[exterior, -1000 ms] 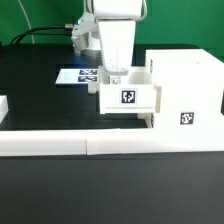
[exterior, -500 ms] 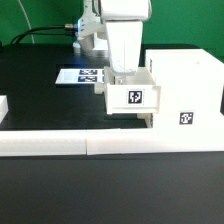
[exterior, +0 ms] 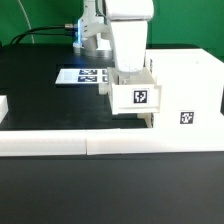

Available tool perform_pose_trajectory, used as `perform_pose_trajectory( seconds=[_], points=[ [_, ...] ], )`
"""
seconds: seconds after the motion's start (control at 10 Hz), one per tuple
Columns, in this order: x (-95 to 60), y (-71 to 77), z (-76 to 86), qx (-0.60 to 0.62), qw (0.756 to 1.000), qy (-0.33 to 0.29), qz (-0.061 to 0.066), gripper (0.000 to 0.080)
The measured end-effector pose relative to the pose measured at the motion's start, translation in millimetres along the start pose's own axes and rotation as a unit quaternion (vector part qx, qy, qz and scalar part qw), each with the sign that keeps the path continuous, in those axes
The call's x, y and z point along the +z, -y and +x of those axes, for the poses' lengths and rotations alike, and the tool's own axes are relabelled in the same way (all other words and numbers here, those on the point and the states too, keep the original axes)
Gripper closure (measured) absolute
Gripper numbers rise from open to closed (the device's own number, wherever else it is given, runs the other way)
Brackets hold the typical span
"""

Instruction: Assemble drawer

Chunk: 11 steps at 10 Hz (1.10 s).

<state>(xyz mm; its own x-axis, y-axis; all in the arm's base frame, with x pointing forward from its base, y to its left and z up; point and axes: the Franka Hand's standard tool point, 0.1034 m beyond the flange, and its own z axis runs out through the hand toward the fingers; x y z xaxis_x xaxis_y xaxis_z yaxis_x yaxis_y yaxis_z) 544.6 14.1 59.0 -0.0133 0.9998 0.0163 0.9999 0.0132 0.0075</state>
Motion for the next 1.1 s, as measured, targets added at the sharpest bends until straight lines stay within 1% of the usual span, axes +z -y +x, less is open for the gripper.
perform_pose_trajectory(
  seconds=[0.5, 0.8, 0.9, 1.0, 1.1],
  points=[
    [1.3, -1.6, 12.0, -0.009, 1.000, 0.001, -0.001, 0.0757],
    [1.2, -0.9, 10.5, -0.005, 1.000, 0.001, 0.001, 0.0757],
    [-0.7, -0.2, 9.3, -0.005, 1.000, 0.003, 0.003, 0.0530],
    [-3.9, -0.6, 10.4, -0.003, 1.000, 0.004, 0.003, 0.0530],
    [-8.5, -1.8, 11.6, -0.003, 1.000, 0.005, 0.002, 0.0348]
  ],
)
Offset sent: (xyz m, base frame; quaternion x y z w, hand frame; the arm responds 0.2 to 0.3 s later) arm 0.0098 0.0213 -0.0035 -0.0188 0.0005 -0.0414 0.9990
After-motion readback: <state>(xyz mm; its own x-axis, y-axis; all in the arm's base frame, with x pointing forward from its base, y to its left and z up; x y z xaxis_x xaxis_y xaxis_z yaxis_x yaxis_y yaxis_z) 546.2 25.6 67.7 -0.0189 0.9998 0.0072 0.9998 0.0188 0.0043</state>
